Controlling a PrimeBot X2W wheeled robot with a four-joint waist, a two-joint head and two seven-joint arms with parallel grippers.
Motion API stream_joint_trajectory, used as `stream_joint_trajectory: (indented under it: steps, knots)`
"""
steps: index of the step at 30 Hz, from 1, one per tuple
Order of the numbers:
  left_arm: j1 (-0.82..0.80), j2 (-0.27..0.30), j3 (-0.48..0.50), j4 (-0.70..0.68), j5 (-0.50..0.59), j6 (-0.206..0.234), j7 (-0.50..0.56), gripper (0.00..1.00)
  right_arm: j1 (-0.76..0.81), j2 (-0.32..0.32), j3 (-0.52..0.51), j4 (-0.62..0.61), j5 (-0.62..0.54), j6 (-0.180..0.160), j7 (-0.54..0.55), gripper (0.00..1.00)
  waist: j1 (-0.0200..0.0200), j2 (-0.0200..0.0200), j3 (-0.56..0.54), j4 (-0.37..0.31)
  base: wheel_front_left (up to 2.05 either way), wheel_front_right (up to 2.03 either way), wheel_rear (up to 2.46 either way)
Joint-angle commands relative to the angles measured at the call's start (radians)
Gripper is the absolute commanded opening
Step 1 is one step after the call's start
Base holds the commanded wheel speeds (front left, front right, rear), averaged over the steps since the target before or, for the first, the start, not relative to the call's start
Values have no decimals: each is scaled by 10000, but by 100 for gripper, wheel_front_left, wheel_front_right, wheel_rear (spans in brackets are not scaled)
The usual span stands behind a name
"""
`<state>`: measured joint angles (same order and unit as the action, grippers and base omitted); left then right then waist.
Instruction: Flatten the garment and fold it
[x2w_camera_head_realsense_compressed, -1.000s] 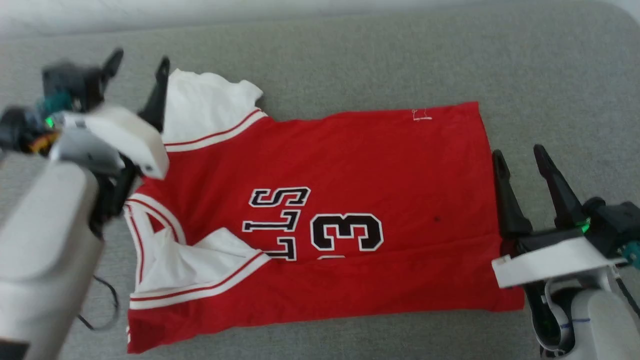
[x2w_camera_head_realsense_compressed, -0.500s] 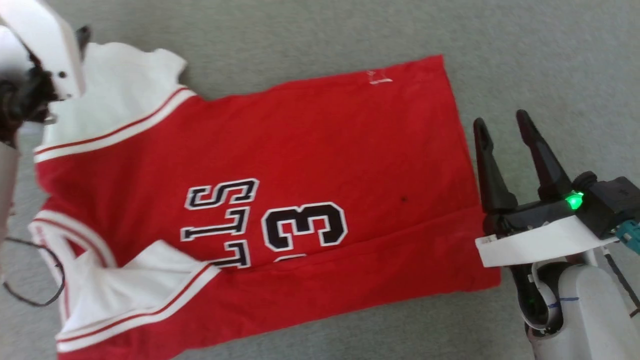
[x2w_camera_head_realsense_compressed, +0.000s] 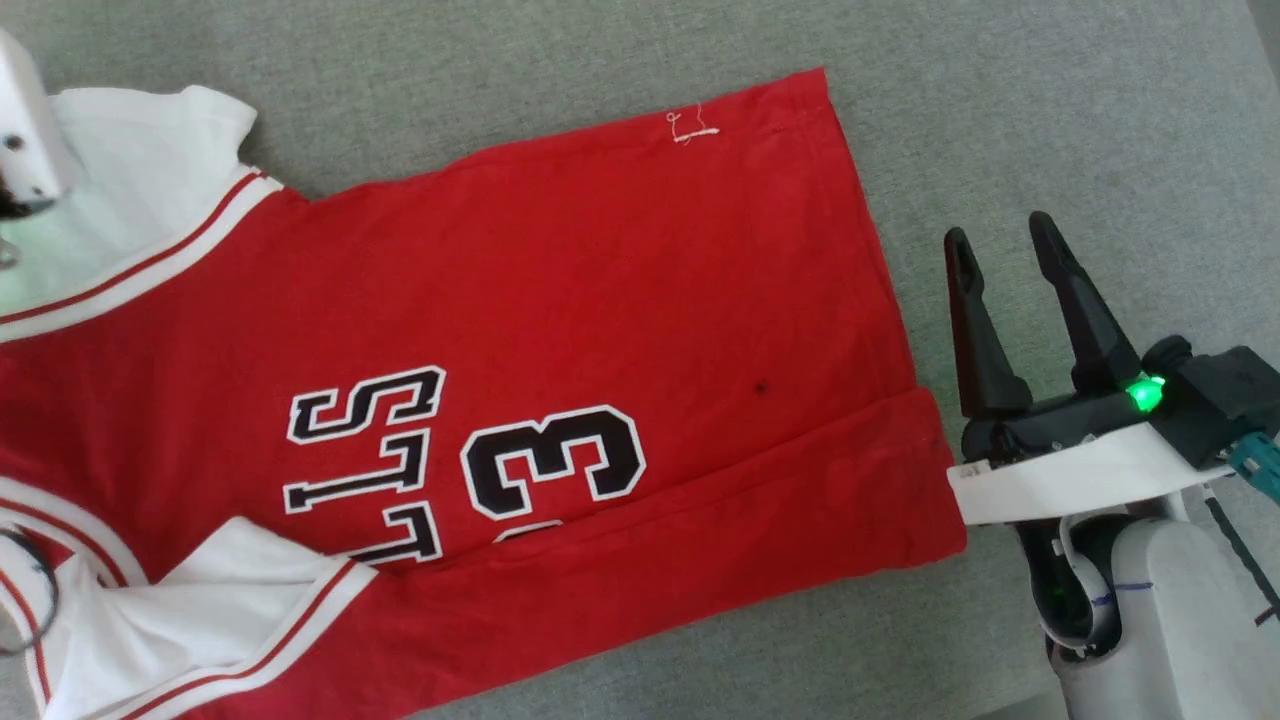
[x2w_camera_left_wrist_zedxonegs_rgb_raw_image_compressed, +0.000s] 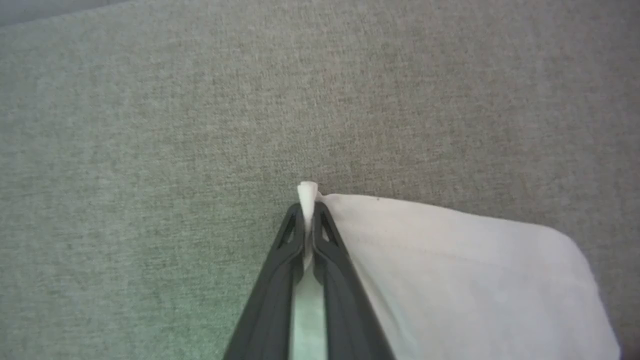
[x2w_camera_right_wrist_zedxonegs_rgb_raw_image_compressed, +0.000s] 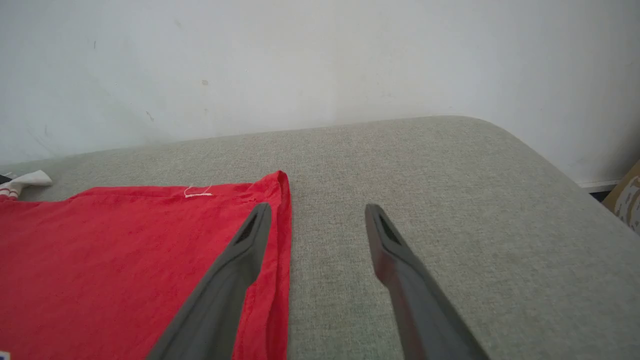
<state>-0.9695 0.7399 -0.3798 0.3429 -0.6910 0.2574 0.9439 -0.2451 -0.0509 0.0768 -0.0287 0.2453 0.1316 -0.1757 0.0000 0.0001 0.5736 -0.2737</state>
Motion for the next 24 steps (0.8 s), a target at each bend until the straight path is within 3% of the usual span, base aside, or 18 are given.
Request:
stream_joint_trajectory:
  steps: [1, 5, 8, 17, 24]
  knots:
    - [728, -88, -177, 86, -87, 39, 166, 0, -255, 7, 28, -28, -137, -9, 47, 100, 0, -1, -40, 86, 0, 0, 0]
    - [903, -16, -125, -300, -74, -98, -271, 0, -962, 7, 58, -77, -519, -9, 570, 100, 0, -1, -118, 203, 0, 0, 0]
    - [949, -96, -98, -476, -33, -223, -776, 0, -1831, 7, 56, 202, -796, -9, 1568, 100, 0, -1, -230, 297, 0, 0, 0]
    - [798, -569, -245, -500, 61, -558, -1759, 0, -4743, -192, 414, 2490, -1266, -9, 6661, 100, 0, -1, -159, 763, 0, 0, 0]
    - [470, -772, -386, -399, 131, -770, -2042, 0, -6216, -236, 426, 3912, -1092, -9, 9337, 100, 0, -1, 147, 1137, 0, 0, 0]
